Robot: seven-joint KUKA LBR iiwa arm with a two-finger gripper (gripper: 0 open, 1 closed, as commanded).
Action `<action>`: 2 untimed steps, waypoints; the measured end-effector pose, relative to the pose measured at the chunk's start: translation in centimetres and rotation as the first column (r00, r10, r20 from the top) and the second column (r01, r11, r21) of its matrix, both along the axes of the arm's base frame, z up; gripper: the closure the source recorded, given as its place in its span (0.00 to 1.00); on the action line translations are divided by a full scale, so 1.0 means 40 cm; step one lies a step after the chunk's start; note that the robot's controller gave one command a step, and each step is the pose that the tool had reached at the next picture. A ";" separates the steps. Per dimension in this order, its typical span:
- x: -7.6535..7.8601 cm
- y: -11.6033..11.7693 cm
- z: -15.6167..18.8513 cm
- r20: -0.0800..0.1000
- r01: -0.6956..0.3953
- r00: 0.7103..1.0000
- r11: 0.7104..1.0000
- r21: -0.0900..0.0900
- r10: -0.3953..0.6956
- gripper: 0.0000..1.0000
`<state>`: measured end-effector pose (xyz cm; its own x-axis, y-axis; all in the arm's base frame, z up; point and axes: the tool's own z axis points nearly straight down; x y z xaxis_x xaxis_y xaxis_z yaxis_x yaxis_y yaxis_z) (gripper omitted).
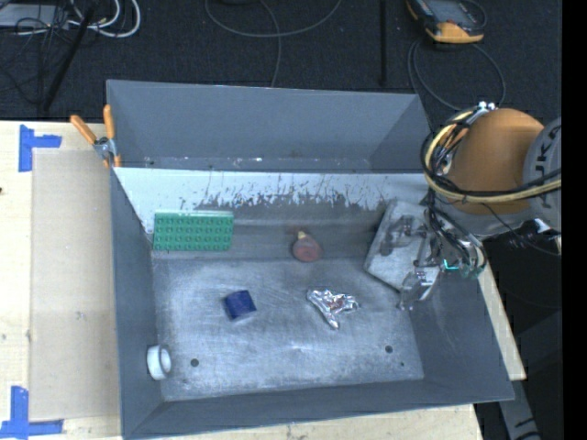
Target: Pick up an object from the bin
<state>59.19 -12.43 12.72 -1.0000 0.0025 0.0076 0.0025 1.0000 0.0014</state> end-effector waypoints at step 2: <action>-0.094 0.265 -0.137 0.013 -0.015 1.000 1.000 0.000 0.015 0.00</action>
Offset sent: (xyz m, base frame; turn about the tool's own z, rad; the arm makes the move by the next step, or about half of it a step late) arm -0.0515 0.0376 -0.0572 -0.0505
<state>55.42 -1.81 7.24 -0.9999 -0.0129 -0.0056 -0.0129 0.9999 0.0010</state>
